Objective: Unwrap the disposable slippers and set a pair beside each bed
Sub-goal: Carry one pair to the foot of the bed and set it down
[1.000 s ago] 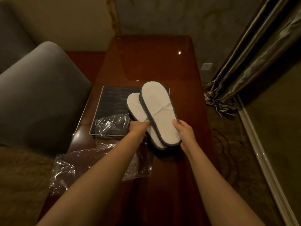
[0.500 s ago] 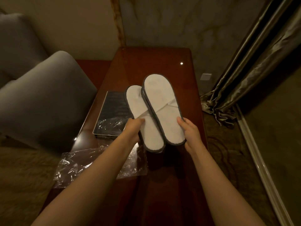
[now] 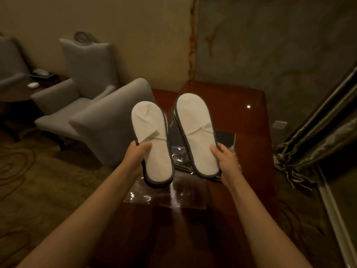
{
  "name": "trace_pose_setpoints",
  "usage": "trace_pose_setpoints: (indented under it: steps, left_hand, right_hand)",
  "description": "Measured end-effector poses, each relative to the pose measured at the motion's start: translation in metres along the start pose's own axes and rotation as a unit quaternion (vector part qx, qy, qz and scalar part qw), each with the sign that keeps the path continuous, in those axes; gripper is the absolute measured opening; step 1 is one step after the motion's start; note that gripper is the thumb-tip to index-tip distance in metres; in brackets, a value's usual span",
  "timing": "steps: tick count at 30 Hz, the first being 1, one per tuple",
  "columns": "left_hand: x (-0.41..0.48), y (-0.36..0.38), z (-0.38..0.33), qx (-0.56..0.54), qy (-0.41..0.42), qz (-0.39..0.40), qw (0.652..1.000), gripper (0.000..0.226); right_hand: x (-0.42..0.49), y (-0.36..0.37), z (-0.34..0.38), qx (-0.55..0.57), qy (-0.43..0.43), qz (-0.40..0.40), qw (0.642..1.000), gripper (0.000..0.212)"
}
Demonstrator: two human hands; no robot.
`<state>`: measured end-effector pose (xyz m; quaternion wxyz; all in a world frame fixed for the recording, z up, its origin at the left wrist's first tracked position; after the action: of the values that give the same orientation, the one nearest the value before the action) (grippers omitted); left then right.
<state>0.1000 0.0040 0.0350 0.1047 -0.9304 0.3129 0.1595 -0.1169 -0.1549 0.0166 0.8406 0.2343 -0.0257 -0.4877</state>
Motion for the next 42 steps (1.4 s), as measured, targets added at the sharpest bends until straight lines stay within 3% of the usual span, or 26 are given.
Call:
trace_pose_setpoints:
  steps: [10, 23, 28, 37, 42]
  left_hand:
    - [-0.016, -0.228, 0.034, -0.089, -0.01, -0.127, 0.988, 0.05]
    - [-0.069, -0.541, 0.153, -0.165, -0.073, -0.281, 0.943, 0.057]
    - [-0.076, -0.614, 0.186, -0.197, -0.094, -0.33, 0.918, 0.057]
    - [-0.04, -0.715, 0.22, -0.25, -0.117, -0.387, 0.88, 0.052]
    - [0.013, -0.781, 0.226, -0.273, -0.139, -0.417, 0.856, 0.067]
  right_hand:
    - [-0.047, 0.193, -0.072, -0.093, 0.06, 0.12, 0.987, 0.011]
    - [-0.146, 0.461, -0.285, -0.221, 0.152, 0.215, 0.939, 0.028]
    - [-0.172, 0.531, -0.337, -0.245, 0.169, 0.248, 0.922, 0.01]
    - [-0.15, 0.642, -0.414, -0.278, 0.234, 0.288, 0.886, 0.026]
    - [-0.105, 0.715, -0.463, -0.296, 0.253, 0.319, 0.864, 0.027]
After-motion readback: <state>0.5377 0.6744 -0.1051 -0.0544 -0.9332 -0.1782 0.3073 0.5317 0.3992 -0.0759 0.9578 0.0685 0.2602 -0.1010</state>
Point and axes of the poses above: each hand's wrist, its own x-axis towards the middle knuckle, its own y-axis out of the palm, z = x × y, the point moved 8 cm from there along x, towards the middle knuckle, and after that the axes turned 9 degrees about x, right-handed, at the moved point
